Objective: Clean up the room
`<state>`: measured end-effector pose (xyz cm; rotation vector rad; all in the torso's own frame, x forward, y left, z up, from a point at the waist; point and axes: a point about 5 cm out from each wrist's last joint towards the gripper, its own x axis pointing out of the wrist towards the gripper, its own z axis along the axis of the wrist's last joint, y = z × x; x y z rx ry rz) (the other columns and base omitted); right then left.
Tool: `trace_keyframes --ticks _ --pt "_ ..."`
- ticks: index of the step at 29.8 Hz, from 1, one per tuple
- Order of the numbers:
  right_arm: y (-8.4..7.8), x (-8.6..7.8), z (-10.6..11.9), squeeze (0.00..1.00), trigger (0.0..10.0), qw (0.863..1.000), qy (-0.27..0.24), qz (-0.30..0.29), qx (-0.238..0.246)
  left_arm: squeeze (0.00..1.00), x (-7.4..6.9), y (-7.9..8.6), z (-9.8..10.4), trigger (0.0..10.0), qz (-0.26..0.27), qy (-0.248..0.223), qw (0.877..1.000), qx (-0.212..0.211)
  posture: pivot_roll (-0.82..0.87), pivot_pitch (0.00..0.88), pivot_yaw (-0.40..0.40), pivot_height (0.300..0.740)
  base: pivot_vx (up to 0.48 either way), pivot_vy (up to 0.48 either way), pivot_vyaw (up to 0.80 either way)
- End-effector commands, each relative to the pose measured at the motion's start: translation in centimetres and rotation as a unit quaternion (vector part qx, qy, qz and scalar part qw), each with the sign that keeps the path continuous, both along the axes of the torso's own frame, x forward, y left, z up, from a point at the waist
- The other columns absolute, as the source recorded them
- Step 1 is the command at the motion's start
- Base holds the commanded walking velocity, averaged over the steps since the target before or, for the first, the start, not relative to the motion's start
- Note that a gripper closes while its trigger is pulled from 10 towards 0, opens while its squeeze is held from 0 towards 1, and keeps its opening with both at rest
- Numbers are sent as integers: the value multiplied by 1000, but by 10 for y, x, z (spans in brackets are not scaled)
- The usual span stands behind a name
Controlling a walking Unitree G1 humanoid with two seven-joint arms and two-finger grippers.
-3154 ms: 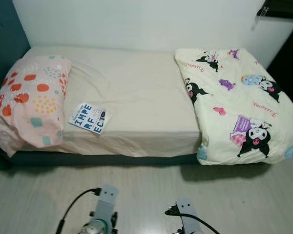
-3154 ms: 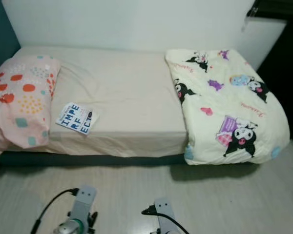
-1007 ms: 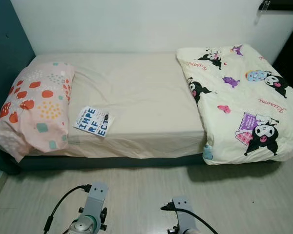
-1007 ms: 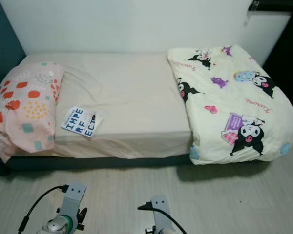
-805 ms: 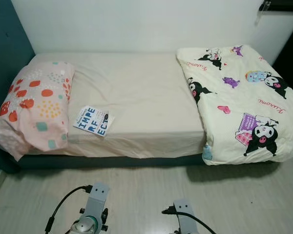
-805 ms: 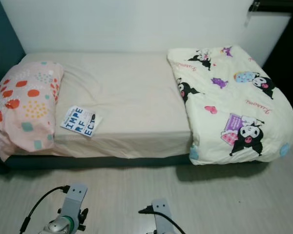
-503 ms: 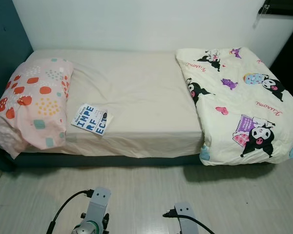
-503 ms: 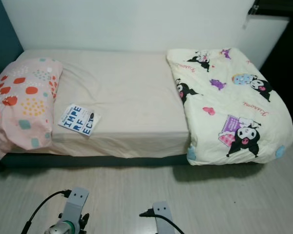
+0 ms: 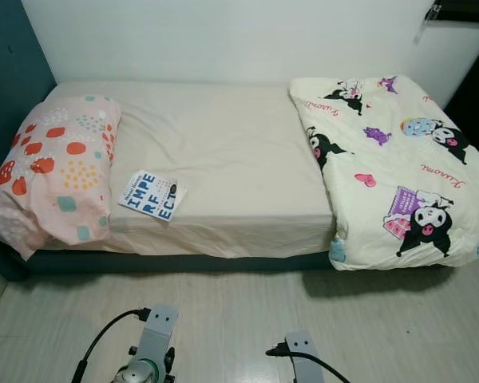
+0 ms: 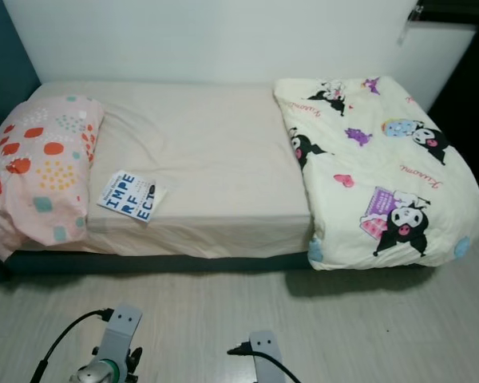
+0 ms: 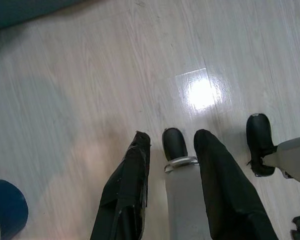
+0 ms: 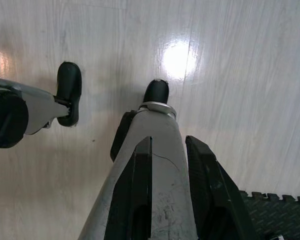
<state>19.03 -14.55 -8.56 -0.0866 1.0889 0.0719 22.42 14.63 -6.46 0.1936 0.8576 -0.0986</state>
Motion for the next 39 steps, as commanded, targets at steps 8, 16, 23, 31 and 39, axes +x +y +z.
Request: trace_keyframes --ticks 8,16,23,31,39 --pt "2 6 3 0 10000 1000 -3 -5 4 0 -1 -2 -1 10000 -6 11 1000 4 83 21 66 740 0 0 0" --pt "-8 6 3 0 10000 1000 -4 -2 -3 0 -6 -7 -4 10000 10 14 1000 -9 70 6 61 740 0 0 0" --pt "-13 5 3 0 10000 1000 -5 -18 -3 0 -6 -7 -4 10000 10 15 1000 -11 38 0 72 740 0 0 0" --pt "-16 6 3 0 10000 1000 -5 -10 -9 0 -5 -14 -4 10000 -10 18 1000 -9 30 0 53 740 0 0 0" --pt "-11 8 4 0 10000 1000 -9 -5 -8 0 -6 -12 -4 10000 8 17 1000 -10 32 0 52 740 0 0 0"
